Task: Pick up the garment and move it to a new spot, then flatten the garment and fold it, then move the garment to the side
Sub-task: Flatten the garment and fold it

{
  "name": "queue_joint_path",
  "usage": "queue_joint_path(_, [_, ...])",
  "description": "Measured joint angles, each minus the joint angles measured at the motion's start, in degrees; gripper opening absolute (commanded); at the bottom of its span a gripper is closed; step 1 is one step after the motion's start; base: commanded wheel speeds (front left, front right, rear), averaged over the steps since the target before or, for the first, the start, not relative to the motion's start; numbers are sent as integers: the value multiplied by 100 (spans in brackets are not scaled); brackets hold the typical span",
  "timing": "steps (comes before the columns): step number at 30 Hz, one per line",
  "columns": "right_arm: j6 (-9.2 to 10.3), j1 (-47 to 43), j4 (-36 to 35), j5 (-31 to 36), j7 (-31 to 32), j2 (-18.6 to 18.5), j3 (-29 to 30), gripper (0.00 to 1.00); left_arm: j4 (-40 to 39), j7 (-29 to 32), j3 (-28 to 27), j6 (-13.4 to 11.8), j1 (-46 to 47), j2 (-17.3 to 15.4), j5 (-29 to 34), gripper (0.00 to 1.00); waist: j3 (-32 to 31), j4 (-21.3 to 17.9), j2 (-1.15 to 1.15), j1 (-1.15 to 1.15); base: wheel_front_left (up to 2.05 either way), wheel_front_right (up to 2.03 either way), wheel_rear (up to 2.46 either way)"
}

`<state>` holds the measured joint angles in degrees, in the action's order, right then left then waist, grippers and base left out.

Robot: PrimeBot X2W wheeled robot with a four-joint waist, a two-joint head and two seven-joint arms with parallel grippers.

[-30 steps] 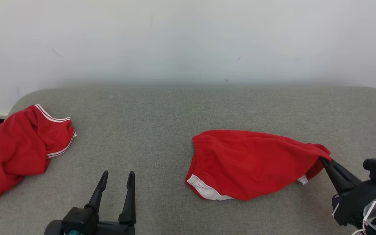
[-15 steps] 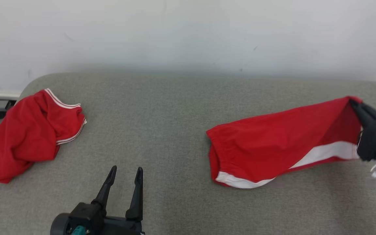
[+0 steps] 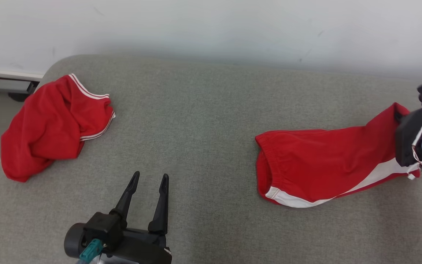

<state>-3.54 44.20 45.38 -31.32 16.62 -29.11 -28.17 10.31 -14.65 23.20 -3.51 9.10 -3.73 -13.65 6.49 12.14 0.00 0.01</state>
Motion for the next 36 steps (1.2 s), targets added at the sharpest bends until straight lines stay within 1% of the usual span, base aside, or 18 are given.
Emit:
queue_joint_path(2, [-1, 115, 134, 68, -13, 88, -65, 2, 32, 0, -12, 0, 3, 3, -45, 100, 33, 34, 0, 0, 0, 0, 0])
queue_joint_path(3, [-12, 153, 210, 120, -52, 118, -112, 25, 52, 0, -29, -1, 4, 3, -69, 100, 39, 40, 0, 0, 0, 0, 0])
queue_joint_path(4, [-12, 153, 210, 120, -52, 118, -112, 95, 52, 0, -29, -1, 4, 3, -69, 100, 39, 40, 0, 0, 0, 0, 0])
queue_joint_path(5, [-37, 186, 297, 136, -56, 144, -154, 100, 70, 0, -41, -1, 7, 2, -76, 100, 36, 36, 0, 0, 0, 0, 0])
queue_joint_path(10, [-77, 224, 571, 276, -162, 183, -282, 100, 170, 0, -85, -2, 7, 0, -99, 100, -31, -68, 0, 0, 0, 0, 0])
queue_joint_path(13, [-96, 216, 619, 371, -382, 137, -307, 100, 202, -1, -86, -2, -3, 0, -100, 100, -99, -151, 0, 0, 0, 0, 0])
queue_joint_path(16, [-93, 165, 522, 438, -706, 46, -298, 100, 201, -1, -112, -2, -51, -9, -101, 100, -175, -248, 0, -1, 0, 0, 0])
queue_joint_path(18, [-92, 20, 394, 424, -945, 40, -244, 100, 179, -1, -127, -2, -73, -14, -103, 100, -218, -326, 0, -1, 0, 0, 0])
queue_joint_path(22, [-27, -545, 163, 402, -1321, 121, -224, 100, 116, -1, -97, 0, -91, -23, -108, 100, -276, -504, 0, -1, 0, 0, 0])
queue_joint_path(24, [46, -765, 92, 401, -1448, 164, -221, 100, 82, -1, -26, 11, -126, -33, -107, 100, -293, -597, 0, -1, 0, 0, 0])
queue_joint_path(28, [126, -862, 59, 402, -1619, 180, -218, 100, 63, 11, 269, 272, -153, -31, -93, 100, -306, -779, 0, -1, 0, 0, 0])
queue_joint_path(32, [210, -871, 67, 416, -1690, 130, -212, 100, 169, 202, 806, 654, 75, 1, -79, 100, -277, -906, 0, -1, 0, 0, 0])
queue_joint_path(34, [211, -866, 73, 422, -1720, 108, -208, 100, 281, 278, 1000, 813, 261, 30, -63, 100, -231, -924, 0, -1, 0, 0, 0])
queue_joint_path(36, [212, -839, 82, 436, -1720, 110, -223, 100, 505, 405, 1174, 864, 477, 44, -44, 100, -177, -931, 0, -1, 0, 0, 0])
